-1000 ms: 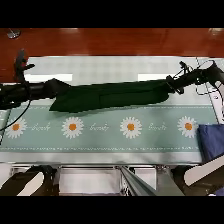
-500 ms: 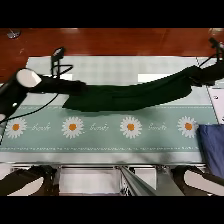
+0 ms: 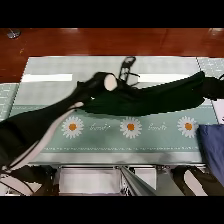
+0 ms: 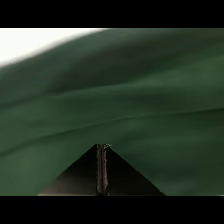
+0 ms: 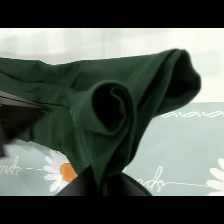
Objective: Fold the shirts.
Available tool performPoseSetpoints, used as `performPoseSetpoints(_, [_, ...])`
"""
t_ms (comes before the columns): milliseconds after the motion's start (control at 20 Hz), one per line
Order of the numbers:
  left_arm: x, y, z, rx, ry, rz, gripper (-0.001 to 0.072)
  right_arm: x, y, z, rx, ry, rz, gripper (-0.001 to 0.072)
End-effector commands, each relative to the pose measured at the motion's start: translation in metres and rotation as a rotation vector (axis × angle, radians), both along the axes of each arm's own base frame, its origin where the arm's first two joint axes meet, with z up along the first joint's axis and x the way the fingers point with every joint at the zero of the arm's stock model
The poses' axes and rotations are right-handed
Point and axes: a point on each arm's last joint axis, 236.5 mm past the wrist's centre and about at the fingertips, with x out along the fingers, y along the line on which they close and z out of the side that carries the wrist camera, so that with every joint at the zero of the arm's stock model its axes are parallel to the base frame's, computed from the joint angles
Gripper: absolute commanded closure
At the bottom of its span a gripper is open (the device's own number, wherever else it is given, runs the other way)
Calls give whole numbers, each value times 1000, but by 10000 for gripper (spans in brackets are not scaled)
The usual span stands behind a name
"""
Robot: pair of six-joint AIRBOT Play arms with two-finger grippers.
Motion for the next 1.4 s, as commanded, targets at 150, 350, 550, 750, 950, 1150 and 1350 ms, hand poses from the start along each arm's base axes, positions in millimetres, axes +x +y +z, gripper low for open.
performPoseSetpoints(150, [-83,-81,-51,-8,214,-122,682,0,23,12,24,-58,46,689])
performPoseSetpoints(350, [-15,-60,11,-102,127,-55,681,-1,20,9,19,-40,20,689])
performPoseSetpoints(550, [94,57,91,-138,19,153,681,8,21,15,35,-76,1,688])
performPoseSetpoints(750, [130,203,174,-56,-121,285,681,15,73,4,89,-44,123,689])
performPoseSetpoints(950, [108,352,258,191,-392,495,682,44,156,-15,149,-54,227,689])
performPoseSetpoints(1150, [27,439,265,270,-462,663,681,74,237,-45,202,11,331,688])
performPoseSetpoints(1350, [-57,435,174,182,-358,739,681,98,307,-89,194,75,424,689])
